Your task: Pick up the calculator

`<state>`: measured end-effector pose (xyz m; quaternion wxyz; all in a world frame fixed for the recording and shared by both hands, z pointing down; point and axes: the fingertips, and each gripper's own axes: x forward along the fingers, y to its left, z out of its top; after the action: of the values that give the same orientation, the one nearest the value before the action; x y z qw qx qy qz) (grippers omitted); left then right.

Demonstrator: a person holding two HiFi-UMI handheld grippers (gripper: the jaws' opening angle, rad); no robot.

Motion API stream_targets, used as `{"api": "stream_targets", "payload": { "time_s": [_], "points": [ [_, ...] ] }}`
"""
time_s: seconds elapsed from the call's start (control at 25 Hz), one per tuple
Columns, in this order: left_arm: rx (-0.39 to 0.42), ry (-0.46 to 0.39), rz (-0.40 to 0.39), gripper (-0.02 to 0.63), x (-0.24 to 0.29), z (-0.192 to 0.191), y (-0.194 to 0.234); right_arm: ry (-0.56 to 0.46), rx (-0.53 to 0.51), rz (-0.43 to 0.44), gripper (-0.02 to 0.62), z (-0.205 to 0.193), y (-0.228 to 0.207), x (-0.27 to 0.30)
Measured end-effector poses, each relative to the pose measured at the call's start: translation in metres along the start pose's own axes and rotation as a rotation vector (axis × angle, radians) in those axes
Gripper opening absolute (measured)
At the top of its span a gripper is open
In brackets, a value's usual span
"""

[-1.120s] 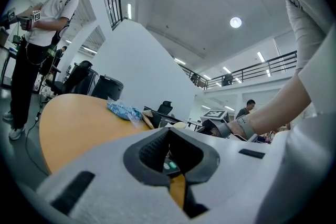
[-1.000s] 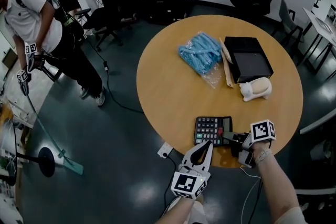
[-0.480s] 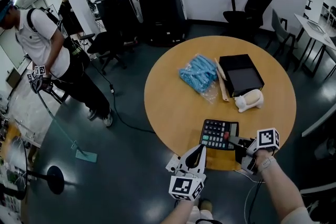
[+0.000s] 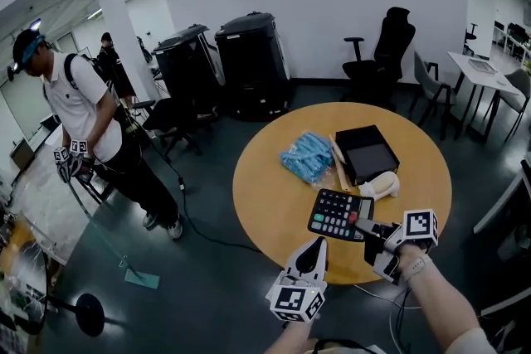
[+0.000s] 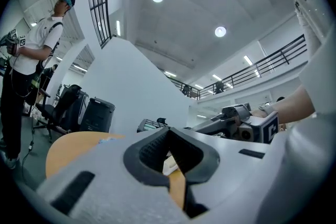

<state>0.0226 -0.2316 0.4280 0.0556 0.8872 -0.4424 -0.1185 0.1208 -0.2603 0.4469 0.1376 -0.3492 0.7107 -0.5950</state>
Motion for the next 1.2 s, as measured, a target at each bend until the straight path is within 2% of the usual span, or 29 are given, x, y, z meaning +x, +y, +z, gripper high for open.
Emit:
{"api": "stream_targets", "payload": {
  "time_s": [0.32, 0.76, 1.2],
  "points": [
    [-0.034, -0.053, 0.015, 0.008, -0.004, 0.027, 0.002, -0.114, 0.077, 0.021, 0.072, -0.004, 0.016, -0.013],
    [-0.062, -0.016, 0.027, 0.008, -0.018, 0.016, 0.003, -0.113, 0.103, 0.025, 0.072, -0.016, 0.011, -0.017],
    [-0.066, 0.004, 0.012, 0.008, -0.023, 0.010, -0.009, -0.125, 0.080, 0.018, 0.072, -0.022, 0.021, -0.026]
  ]
}}
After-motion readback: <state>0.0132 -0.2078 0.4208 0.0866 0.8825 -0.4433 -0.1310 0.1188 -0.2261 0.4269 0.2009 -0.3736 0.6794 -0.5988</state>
